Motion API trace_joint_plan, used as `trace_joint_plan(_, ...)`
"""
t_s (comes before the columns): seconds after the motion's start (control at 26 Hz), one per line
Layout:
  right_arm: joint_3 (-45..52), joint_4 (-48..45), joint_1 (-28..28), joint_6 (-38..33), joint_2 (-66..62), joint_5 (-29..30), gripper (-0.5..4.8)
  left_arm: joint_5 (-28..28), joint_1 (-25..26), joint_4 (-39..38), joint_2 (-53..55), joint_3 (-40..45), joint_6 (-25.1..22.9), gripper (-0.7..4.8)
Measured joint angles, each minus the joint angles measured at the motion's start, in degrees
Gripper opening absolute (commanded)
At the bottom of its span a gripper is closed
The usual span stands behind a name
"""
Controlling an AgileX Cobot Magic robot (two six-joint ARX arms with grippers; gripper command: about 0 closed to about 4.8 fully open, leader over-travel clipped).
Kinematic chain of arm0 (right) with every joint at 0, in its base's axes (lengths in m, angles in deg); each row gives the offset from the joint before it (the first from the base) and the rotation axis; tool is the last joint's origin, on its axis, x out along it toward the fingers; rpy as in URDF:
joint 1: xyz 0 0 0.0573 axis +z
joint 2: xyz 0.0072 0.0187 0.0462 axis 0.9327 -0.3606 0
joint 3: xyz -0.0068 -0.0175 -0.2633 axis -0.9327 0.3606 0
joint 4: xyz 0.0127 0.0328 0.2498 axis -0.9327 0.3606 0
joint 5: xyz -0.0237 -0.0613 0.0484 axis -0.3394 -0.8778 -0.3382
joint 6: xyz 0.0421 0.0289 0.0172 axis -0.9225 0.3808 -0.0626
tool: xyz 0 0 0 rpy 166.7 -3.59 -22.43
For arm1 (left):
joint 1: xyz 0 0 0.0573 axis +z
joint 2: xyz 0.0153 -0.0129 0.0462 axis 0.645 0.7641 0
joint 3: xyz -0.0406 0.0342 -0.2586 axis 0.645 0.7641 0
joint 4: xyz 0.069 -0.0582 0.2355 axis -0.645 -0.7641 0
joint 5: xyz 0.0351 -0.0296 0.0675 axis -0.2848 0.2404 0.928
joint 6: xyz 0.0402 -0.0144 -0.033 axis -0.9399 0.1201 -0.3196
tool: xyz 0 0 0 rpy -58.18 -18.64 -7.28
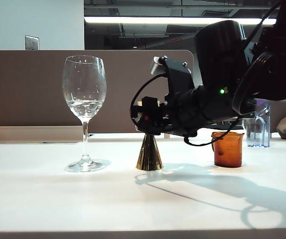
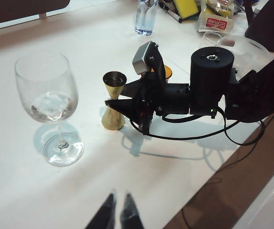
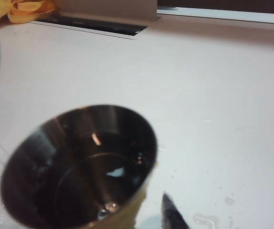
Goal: Pick up the small amber measuring cup and pour the water in it into the jigger, then pick up the jigger and pour the water in it into the wine glass.
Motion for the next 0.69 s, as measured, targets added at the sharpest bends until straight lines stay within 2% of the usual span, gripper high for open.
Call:
trace_joint_plan(0.04, 0.0, 0.0, 0.0, 0.0, 0.0, 0.02, 1.87, 0.0, 0.0, 0.0, 0.0, 0.0, 0.0, 0.26)
trace_joint_plan(0.08, 0.0, 0.0, -0.02, -0.02, 0.0, 0.02, 1.74, 0.0, 0.0, 0.0, 0.0, 0.0, 0.0, 0.26)
trace_joint_plan(0.38, 0.0, 0.39, -0.26, 0.0, -0.02, 0.02, 1.74, 0.0, 0.0, 0.0, 0.0, 0.0, 0.0, 0.26)
trace_joint_plan(0.54, 0.0, 0.57, -0.26, 0.0, -0.07, 0.02, 1.45, 0.0, 0.0, 0.0, 0.0, 0.0, 0.0, 0.26)
trace_joint_plan(0.69, 0.0, 2.12, -0.26, 0.0, -0.07, 0.02, 1.45, 0.0, 0.0, 0.0, 0.0, 0.0, 0.0, 0.26)
